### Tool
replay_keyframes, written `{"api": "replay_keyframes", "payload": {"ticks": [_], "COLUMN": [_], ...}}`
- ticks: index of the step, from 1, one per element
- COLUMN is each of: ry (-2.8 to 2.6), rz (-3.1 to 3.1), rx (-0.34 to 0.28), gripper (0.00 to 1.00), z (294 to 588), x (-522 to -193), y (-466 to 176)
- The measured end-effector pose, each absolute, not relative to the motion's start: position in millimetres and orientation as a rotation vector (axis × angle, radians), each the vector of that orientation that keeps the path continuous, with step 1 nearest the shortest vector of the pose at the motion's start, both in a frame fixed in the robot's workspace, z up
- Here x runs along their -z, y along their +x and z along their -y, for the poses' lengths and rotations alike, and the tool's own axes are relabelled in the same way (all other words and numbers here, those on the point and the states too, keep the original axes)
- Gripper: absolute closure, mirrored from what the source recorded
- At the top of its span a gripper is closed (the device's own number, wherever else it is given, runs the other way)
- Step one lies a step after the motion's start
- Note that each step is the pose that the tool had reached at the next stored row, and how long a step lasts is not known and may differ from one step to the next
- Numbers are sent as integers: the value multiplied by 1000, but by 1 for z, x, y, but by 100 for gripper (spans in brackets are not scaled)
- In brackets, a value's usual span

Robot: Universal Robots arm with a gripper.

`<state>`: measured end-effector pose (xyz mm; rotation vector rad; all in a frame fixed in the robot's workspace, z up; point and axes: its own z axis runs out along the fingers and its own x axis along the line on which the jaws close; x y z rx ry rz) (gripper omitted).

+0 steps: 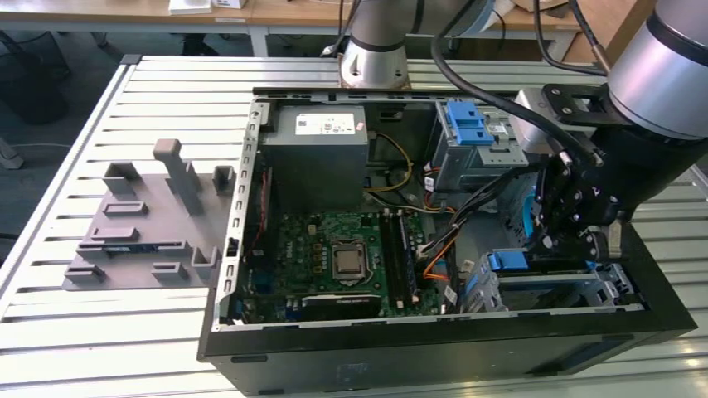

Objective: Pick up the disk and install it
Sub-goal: 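Insert the second disk wire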

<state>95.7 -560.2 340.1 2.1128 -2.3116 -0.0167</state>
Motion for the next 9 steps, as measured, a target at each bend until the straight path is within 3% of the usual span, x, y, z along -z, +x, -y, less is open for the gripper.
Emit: {"api": "replay_keyframes", "payload": {"ticks": [9], "ry": [2114], "rz": [2312], "rx": [15], "gripper": [89], "z": [560], "x": [-340], "y": [87]}}
